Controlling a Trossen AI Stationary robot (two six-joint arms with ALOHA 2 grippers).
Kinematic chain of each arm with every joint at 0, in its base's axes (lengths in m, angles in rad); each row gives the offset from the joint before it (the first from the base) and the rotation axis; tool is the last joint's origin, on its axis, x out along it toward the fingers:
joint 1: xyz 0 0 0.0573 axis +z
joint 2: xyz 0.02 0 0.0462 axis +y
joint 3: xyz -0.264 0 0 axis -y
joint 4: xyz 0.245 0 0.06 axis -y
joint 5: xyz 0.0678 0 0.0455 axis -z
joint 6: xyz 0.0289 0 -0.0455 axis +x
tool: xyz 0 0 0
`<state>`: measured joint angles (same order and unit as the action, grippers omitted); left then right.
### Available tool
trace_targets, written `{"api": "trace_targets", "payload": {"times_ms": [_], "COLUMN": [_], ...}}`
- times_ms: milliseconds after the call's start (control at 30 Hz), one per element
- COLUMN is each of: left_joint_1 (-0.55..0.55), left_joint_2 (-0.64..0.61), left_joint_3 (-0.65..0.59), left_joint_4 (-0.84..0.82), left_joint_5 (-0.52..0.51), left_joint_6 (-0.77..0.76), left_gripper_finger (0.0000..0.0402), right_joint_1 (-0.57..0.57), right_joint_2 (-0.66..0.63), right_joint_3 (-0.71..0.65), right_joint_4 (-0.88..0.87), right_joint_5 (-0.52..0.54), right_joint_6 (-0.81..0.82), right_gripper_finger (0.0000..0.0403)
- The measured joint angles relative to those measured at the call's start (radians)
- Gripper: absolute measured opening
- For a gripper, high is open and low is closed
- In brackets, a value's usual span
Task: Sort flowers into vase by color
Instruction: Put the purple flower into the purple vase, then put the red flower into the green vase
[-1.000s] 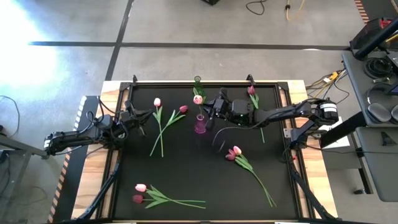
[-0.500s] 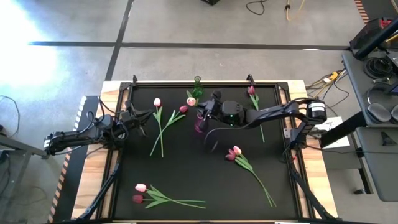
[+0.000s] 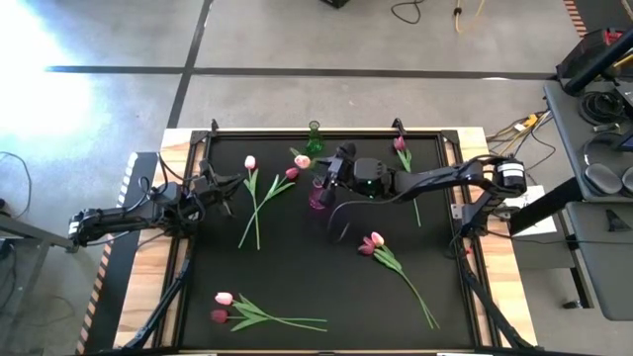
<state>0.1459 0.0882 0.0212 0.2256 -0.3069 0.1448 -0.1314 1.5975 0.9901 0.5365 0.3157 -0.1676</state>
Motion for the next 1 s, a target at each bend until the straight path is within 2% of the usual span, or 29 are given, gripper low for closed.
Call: {"api": "trace_targets", "payload": {"times_ms": [267,533,633,800,933,1000], "left_joint_1": [0.000,0.000,0.000,0.000,0.000,0.000], "left_joint_2": [0.003,0.025,0.032,0.066,0.134,0.172], "left_joint_3": [0.000,0.000,0.000,0.000,0.000,0.003], "left_joint_4": [-0.001,0.000,0.003,0.005,0.003,0.001], "left_joint_5": [0.000,0.000,0.000,0.000,0.000,0.000], "left_joint_6": [0.000,0.000,-0.005,-0.042,-0.057,-0.058], "left_gripper_finger": [0.0000,0.0000,0.0000,0.0000,0.0000,0.0000], "right_joint_1": [0.005,0.014,0.013,0.013,0.007,0.003], "right_joint_2": [-0.092,-0.235,-0.291,-0.380,-0.444,-0.479], "right_joint_3": [0.000,0.000,0.000,0.000,-0.028,-0.072], "right_joint_4": [-0.146,-0.357,-0.462,-0.656,-0.774,-0.778], "right_joint_5": [0.000,0.001,0.035,0.165,0.216,0.217], "right_joint_6": [0.003,0.000,0.012,0.020,0.047,0.070], "right_gripper_finger": [0.0184,0.0175,0.0163,0.0134,0.0094,0.0068]}}
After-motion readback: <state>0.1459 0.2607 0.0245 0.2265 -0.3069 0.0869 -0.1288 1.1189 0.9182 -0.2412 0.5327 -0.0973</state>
